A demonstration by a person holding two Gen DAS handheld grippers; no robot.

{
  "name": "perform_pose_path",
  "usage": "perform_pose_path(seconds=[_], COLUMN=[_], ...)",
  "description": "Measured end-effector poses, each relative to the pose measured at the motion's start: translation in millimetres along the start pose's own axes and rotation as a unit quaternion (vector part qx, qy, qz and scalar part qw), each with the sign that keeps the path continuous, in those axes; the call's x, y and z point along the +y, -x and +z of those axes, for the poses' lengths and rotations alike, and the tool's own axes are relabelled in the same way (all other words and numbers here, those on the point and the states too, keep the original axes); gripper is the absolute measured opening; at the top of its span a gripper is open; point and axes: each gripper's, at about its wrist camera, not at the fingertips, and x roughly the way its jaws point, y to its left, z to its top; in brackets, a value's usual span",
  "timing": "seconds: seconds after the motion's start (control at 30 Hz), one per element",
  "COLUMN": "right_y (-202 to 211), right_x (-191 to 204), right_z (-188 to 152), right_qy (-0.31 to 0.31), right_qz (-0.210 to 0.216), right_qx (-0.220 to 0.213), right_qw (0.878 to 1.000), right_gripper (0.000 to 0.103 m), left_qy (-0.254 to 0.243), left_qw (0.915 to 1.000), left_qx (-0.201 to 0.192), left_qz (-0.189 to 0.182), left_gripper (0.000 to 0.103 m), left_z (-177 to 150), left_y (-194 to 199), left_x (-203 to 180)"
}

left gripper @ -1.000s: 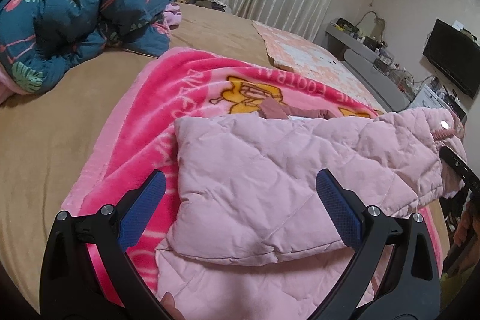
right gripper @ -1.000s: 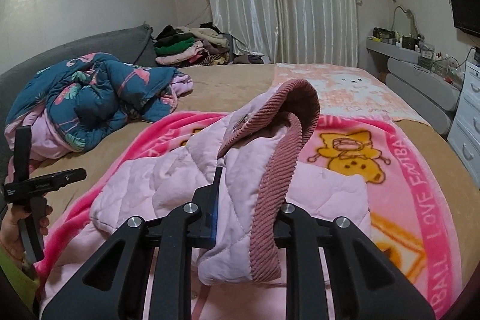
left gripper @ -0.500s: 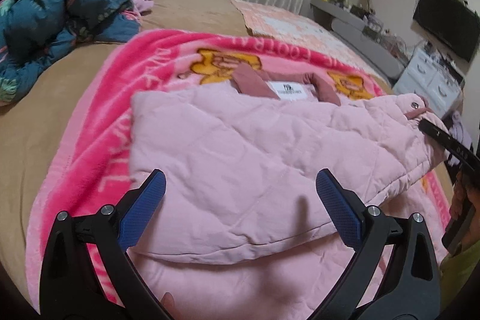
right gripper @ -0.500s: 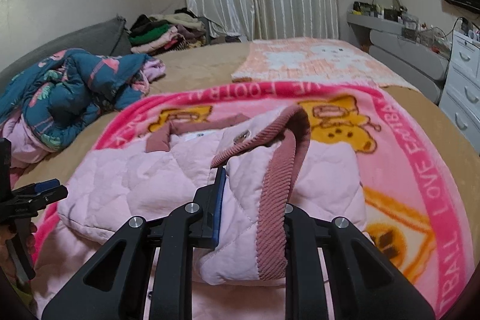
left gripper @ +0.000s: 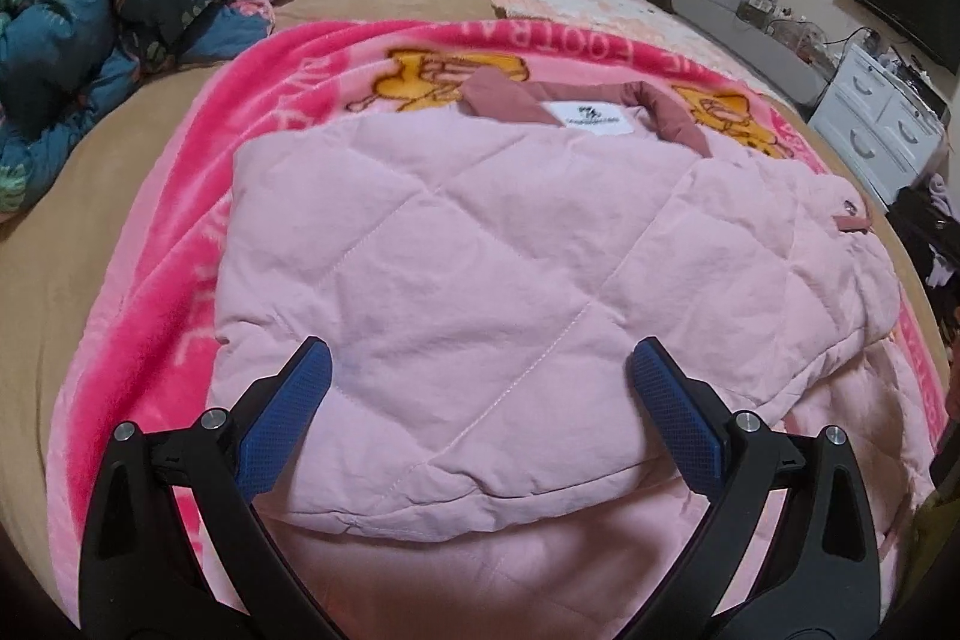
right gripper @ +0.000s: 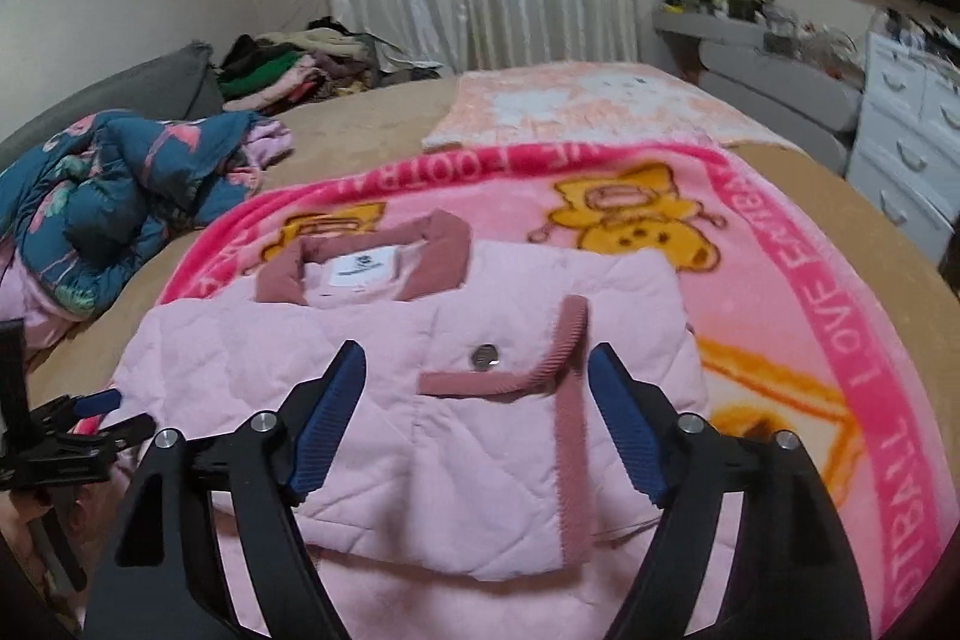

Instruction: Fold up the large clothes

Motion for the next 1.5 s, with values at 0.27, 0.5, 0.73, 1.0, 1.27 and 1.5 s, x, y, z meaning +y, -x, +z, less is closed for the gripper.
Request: perform_pose_path(seconds=[0.27,0.5,0.73,1.0,1.27,1.5], right_y=[-21.8,-82.9,-108.9,-102.6,-61.2,-29.9], right_x=[65.3,84.5,83.9,81.6,64.6,56.2], right_z=[-4.0,-30.3,-42.7,-37.8,-29.0,-20.7], right_qy=[0.098,0.103,0.094,0.08,0.029,0.016], right_qz=[0.068,0.072,0.053,0.053,0.065,0.069], right_qx=[0.055,0.149,0.157,0.155,0.12,0.104], right_qw=[0.991,0.981,0.982,0.983,0.99,0.992], right_gripper=[0.083,0.089,0.095,0.094,0.094,0.095], left_qy=[0.023,0.028,0.02,0.026,0.046,0.031], left_qw=[0.9996,0.9994,0.9996,0.9994,0.9984,0.9985], left_qx=[0.018,0.02,0.022,0.023,0.021,0.002], left_qz=[-0.005,-0.006,0.003,-0.003,-0.026,-0.045], left_gripper=[0.095,0.095,0.095,0.094,0.094,0.094], left_z=[-4.3,-5.8,-7.0,-1.9,5.8,10.2], left_y=[-12.6,-15.5,-17.0,-11.0,5.9,27.0], left_x=[10.4,14.3,11.9,9.1,7.4,-8.3])
